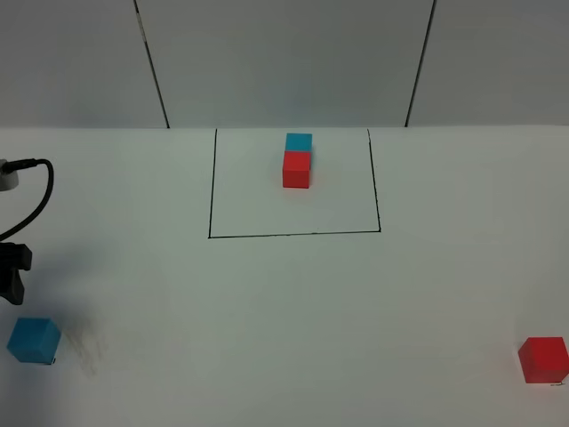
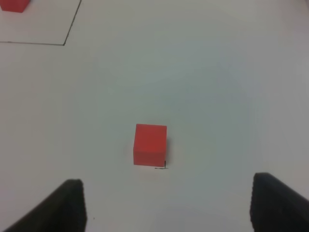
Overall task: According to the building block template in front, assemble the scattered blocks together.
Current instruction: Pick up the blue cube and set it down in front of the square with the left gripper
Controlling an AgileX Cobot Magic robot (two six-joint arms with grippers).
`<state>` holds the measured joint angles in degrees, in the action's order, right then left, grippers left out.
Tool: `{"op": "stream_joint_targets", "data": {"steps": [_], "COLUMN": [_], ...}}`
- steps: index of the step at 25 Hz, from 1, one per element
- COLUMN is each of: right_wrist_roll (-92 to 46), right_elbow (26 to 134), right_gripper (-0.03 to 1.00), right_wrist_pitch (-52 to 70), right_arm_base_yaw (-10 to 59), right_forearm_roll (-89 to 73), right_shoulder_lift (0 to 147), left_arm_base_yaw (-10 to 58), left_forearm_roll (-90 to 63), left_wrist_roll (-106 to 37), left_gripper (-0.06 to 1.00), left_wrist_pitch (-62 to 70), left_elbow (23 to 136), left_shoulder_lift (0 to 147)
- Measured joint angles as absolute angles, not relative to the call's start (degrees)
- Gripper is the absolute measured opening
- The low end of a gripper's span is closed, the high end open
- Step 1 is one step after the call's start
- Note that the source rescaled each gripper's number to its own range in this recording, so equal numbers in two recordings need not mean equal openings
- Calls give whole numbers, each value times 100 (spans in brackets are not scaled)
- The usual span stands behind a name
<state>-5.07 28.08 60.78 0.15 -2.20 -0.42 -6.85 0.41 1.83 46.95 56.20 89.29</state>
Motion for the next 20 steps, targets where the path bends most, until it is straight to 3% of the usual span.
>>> {"op": "stream_joint_targets", "data": {"steps": [10,20], "right_wrist_roll": [-507,-507], "right_elbow": [2808,2808], "right_gripper": [55,55], "right_wrist_pitch": [6078,6078], "right_arm_base_yaw": [15,15], "right_forearm_roll": [-220,-220], "right_shoulder_lift": [-42,-42], "left_arm_base_yaw": [-103,-58], "left_forearm_roll": [585,648], "left_wrist_roll": [535,782], "left_gripper": [91,91], "left_wrist_pitch": [4230,4401], "left_elbow": [5620,5620], "left_shoulder_lift": [8987,9480]}}
